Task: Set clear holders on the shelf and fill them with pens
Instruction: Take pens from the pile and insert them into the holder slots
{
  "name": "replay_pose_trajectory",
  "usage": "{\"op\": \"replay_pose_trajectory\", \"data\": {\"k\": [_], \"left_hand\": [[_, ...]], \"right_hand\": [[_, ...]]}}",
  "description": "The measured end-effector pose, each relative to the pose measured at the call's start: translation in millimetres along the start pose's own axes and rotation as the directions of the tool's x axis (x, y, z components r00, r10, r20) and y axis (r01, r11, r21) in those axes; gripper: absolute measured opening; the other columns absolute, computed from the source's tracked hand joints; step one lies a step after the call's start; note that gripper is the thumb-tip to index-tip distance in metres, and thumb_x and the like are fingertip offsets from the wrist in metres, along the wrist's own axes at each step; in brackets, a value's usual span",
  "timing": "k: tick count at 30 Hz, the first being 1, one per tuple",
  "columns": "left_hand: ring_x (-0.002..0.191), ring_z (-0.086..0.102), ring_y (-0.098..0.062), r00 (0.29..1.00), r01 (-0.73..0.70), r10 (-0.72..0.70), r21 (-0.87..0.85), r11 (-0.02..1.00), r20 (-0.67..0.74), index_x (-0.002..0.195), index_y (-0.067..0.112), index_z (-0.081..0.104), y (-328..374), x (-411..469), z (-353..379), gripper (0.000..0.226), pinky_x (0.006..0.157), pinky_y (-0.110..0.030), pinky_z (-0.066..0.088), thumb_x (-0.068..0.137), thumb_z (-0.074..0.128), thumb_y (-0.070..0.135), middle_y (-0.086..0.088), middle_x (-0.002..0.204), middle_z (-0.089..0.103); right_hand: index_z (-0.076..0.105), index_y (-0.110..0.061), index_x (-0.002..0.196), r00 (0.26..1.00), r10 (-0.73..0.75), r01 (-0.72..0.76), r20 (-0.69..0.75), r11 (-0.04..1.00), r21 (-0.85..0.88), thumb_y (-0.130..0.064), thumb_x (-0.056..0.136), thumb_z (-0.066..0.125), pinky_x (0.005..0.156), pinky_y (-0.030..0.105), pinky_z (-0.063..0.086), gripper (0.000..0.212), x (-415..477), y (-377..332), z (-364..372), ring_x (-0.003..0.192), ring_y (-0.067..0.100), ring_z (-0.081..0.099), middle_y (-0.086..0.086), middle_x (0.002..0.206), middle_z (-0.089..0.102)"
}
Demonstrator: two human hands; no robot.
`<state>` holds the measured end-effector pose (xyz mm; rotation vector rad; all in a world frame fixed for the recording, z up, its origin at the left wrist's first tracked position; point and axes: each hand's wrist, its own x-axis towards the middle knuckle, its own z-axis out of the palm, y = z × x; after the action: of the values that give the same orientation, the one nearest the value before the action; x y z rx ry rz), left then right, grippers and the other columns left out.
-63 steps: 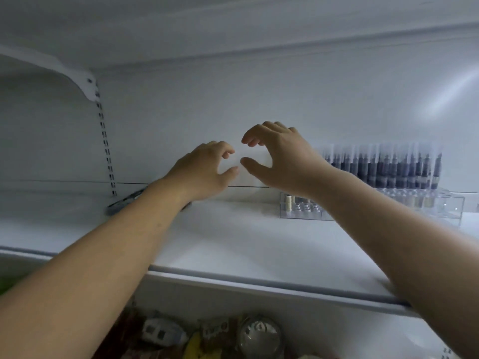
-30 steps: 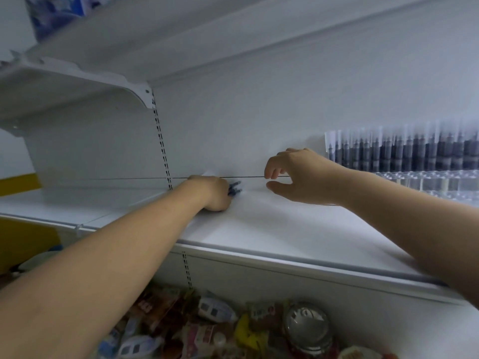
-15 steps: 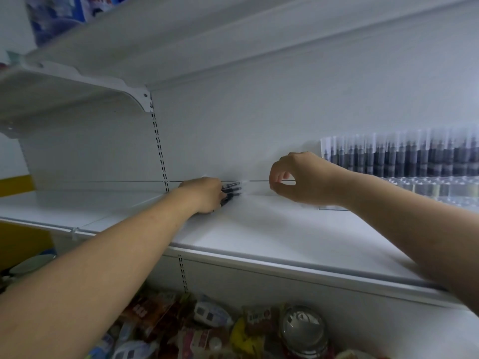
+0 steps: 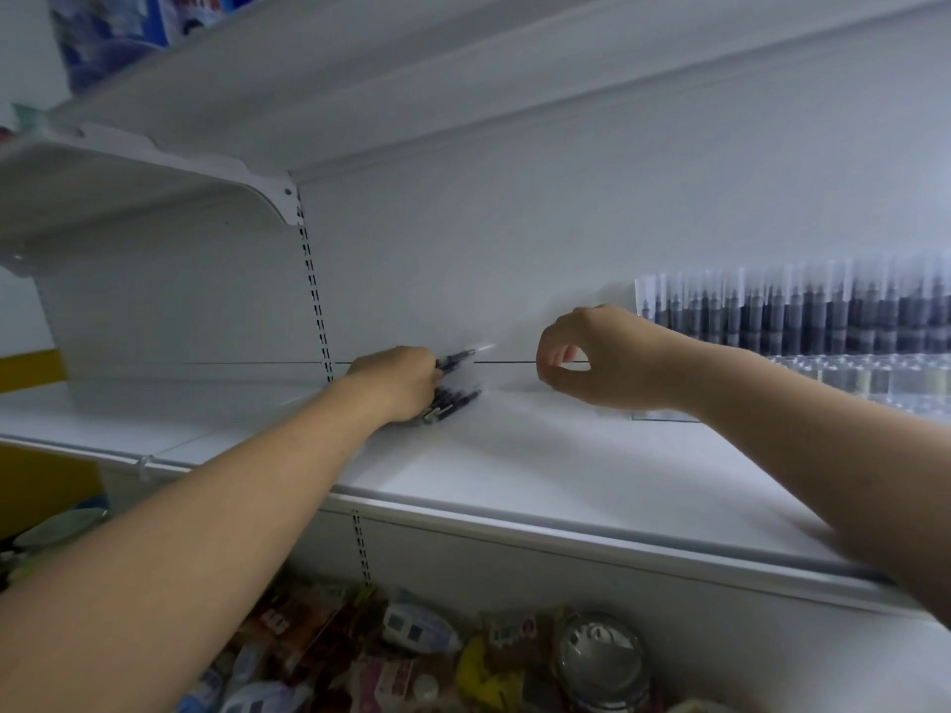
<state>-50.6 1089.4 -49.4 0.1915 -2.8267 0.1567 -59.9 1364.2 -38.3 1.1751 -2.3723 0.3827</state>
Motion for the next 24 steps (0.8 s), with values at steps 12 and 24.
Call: {"op": "replay_pose_trajectory", "data": {"k": [12, 24], "left_hand": [[0.061, 0.052, -0.019, 0.898, -0.411, 0.273, -0.878, 0.247, -0.344, 0.121, 0.018, 0.062, 78.2, -16.7, -46.8, 0.024, 0.045, -0.028, 0.037, 0.114, 0.039, 0.024, 0.002, 0.077, 0.053], [0.053, 0.041, -0.016, 0.802, -0.399, 0.49, -0.917, 0.013, -0.342, 0.11, 0.01, 0.055, 195.6, 18.1, -79.8, 0.025, 0.047, -0.026, 0.025, 0.115, 0.037, 0.025, -0.001, 0.067, 0.05]], "right_hand": [[0.074, -0.009, 0.092, 0.78, 0.33, -0.033, -0.532, 0.87, 0.491, -0.022, 0.1, 0.064, 0.051, 0.026, 0.048, 0.018, -18.5, 37.5, -66.7, 0.051, 0.016, 0.062, 0.003, 0.068, 0.074], [0.073, -0.001, 0.097, 0.672, 0.55, 0.069, -0.495, 0.619, 0.782, -0.021, 0.096, 0.071, 0.056, 0.035, 0.045, 0.02, -31.4, 78.4, -89.9, 0.069, 0.025, 0.066, 0.009, 0.084, 0.071]]}}
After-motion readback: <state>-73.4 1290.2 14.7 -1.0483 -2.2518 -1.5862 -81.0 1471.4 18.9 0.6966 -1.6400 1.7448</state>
